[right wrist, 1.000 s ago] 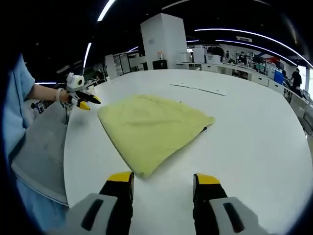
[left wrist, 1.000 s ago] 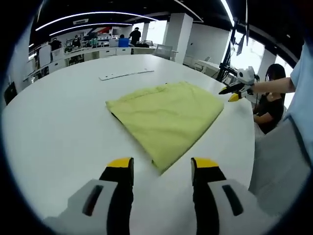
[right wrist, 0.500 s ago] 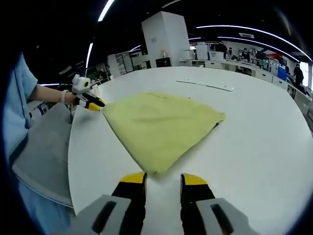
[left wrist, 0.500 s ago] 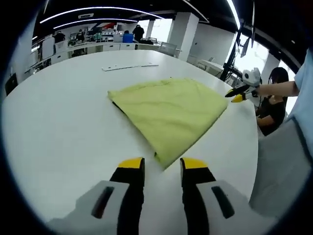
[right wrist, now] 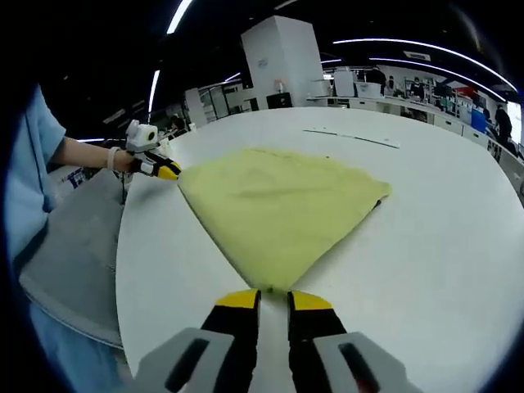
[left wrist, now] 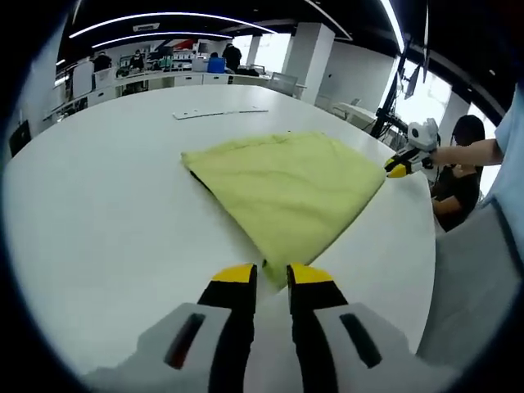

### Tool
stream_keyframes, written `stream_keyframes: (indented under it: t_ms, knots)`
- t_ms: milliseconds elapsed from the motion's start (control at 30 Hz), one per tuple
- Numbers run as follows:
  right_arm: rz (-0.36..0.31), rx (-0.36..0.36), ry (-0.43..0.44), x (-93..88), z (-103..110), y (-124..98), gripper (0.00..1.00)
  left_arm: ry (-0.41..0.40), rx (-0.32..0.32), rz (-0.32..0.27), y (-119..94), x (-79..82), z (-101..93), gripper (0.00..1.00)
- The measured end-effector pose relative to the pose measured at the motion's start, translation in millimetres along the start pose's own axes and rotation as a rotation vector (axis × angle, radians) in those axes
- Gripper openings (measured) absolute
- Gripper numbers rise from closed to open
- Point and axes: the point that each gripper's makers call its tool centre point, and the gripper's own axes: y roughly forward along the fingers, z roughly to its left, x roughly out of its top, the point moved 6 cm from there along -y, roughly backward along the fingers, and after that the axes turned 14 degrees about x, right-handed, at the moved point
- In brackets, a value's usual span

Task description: Fold the garment on the visible template until the final outline fits inside the template.

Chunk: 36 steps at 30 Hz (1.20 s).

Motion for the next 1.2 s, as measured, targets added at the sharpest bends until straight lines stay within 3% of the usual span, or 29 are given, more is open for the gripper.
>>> stream_keyframes:
  t_ms: [267, 533, 800, 1200]
  knots:
    - [0.010, -0.001, -0.002, -1.9, 0, 1, 0.00, 0.002, -0.009, 0.011, 4, -0.7, -1.3, 0.06]
    - [0.009, -0.002, 0.000, -1.7, 0, -2, 0.00, 0.004, -0.012, 0.013, 6, -0.9, -1.5, 0.00]
    - [0.031, 0.012, -0.076, 0.7, 2, -8, 0.00, 0.009, -0.013, 0.015, 5, -1.2, -1.6, 0.00]
    - [0.055, 0.028, -0.073, -5.9, 6, -18, 0.00, -0.006, -0.010, 0.023, -3, -8.0, -1.0, 0.00]
